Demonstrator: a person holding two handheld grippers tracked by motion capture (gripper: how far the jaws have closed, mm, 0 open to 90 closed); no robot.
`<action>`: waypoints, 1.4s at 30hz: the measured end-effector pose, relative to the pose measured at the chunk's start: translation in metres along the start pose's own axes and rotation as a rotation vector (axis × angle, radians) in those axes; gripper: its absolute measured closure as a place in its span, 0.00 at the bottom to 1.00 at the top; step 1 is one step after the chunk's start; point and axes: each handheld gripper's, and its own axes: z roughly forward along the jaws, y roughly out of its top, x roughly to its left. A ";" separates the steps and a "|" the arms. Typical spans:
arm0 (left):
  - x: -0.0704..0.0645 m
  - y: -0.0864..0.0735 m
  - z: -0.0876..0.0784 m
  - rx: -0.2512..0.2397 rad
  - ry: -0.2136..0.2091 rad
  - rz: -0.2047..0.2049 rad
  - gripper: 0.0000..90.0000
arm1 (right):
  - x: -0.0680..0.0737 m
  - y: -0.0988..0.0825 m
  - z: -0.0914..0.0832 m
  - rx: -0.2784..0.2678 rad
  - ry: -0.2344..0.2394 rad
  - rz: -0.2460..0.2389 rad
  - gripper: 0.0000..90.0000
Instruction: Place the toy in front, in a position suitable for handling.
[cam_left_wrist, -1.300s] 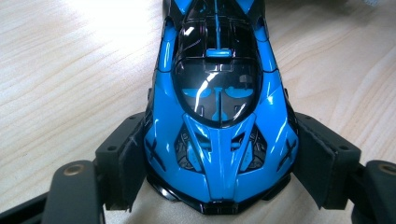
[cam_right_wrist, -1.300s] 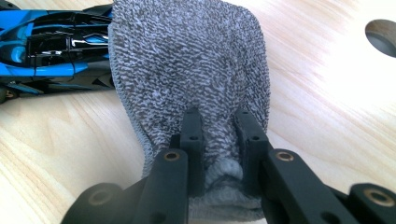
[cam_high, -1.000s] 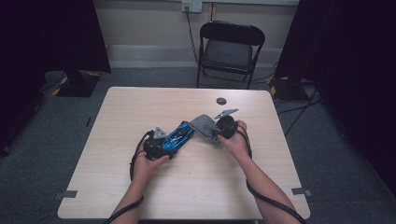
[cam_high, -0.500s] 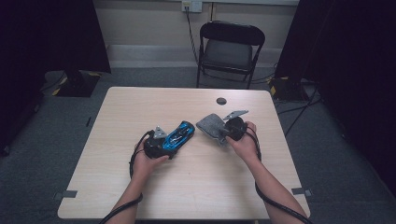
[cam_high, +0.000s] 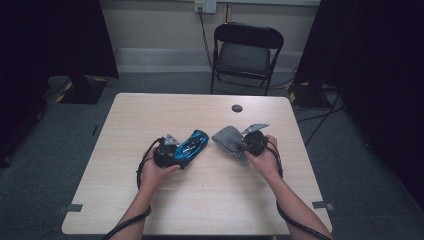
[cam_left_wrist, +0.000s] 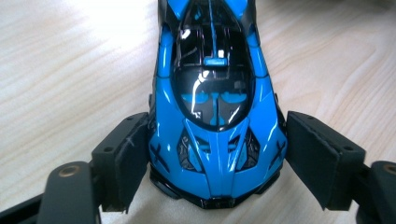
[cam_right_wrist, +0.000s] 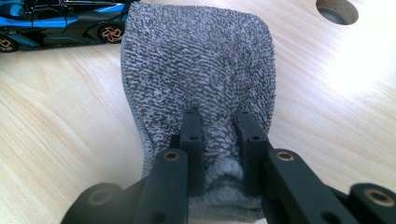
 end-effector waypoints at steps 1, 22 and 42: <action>0.000 0.001 -0.001 0.000 -0.011 0.003 0.27 | 0.000 0.000 0.000 -0.001 0.001 0.000 0.85; -0.003 0.044 0.024 -0.010 -0.004 -0.001 0.44 | -0.004 -0.006 0.002 0.002 0.005 0.017 0.85; -0.003 0.036 0.023 -0.060 0.031 -0.003 0.53 | 0.039 0.001 0.021 0.039 0.023 -0.071 0.85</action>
